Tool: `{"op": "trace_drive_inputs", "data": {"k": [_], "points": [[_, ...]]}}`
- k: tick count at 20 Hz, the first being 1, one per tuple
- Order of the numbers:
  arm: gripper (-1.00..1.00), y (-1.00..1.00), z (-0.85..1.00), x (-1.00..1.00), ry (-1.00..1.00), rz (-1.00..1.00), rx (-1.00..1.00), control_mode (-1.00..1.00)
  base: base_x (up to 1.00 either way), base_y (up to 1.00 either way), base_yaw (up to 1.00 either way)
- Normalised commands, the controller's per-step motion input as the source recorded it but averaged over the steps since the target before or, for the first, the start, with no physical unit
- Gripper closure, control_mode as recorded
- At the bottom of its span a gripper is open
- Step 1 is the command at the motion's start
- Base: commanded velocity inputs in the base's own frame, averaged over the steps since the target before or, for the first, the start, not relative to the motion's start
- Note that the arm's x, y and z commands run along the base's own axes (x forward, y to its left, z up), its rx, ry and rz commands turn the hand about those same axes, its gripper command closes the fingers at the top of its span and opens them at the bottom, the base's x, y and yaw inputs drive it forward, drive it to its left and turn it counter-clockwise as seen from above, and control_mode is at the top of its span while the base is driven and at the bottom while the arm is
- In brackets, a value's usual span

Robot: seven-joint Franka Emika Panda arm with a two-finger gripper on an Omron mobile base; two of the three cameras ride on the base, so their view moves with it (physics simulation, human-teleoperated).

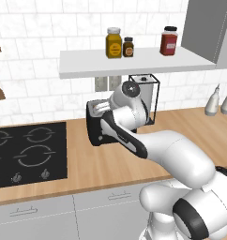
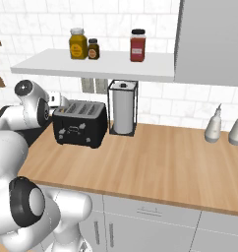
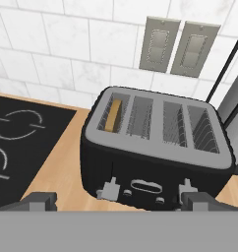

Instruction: Start the toaster. Once the lever pops up, take the bread to the plate on the dining counter.

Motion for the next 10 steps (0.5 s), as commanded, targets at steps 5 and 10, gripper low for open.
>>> {"op": "trace_drive_inputs", "data": {"k": [5,10], "points": [[-1.0,0.0,0.0,0.0,0.0,0.0,0.0,-1.0,0.0,0.0,0.0],[-1.0,0.0,0.0,0.0,0.0,0.0,0.0,-1.0,0.0,0.0,0.0]]}}
